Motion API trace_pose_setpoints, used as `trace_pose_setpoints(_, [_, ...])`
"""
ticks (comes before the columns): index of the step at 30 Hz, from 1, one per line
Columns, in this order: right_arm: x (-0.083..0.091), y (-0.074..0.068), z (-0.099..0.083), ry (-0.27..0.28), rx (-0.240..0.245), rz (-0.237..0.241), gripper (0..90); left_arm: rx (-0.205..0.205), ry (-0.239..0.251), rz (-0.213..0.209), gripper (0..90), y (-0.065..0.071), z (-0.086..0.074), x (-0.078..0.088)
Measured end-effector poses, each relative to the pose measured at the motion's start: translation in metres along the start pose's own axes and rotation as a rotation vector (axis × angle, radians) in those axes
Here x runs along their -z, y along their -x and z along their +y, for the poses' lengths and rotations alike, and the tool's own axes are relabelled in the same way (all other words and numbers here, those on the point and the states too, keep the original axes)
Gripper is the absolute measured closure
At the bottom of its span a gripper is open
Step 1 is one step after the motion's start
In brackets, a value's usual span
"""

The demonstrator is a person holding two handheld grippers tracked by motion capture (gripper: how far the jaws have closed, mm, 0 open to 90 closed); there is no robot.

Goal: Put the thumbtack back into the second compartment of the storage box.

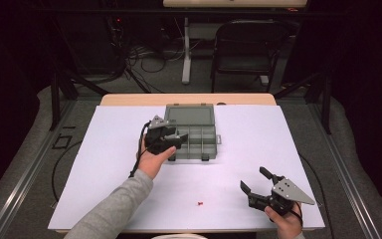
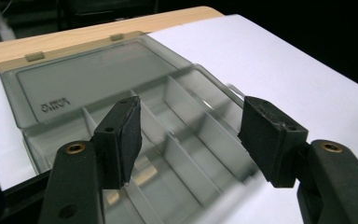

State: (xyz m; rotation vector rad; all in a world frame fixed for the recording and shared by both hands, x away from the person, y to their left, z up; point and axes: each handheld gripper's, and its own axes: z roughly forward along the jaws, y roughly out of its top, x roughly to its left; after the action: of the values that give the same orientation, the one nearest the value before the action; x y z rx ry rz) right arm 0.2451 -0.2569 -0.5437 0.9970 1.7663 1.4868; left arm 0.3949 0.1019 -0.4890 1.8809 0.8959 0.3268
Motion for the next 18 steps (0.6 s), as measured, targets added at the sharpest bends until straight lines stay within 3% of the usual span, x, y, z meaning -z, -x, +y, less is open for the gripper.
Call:
trace_pose_setpoints(6, [0.000, -0.001, 0.000, 0.004, 0.003, 0.000, 16.9, -0.070, 0.021, -0.060, 37.9, 0.029, -0.025, 0.028])
trace_pose_setpoints(10, [0.000, -0.001, 0.000, 0.004, 0.004, 0.001, 16.9, -0.066, 0.032, -0.108, 38.0, 0.042, -0.041, 0.040])
trace_pose_setpoints(13, [0.000, -0.001, 0.000, 0.002, 0.006, 0.001, 16.9, -0.094, 0.038, -0.099, 38.0, 0.049, -0.053, 0.047])
trace_pose_setpoints(18, [0.000, -0.001, 0.000, 0.004, 0.007, 0.003, 16.9, -0.069, 0.025, -0.128, 38.2, 0.053, -0.069, 0.051])
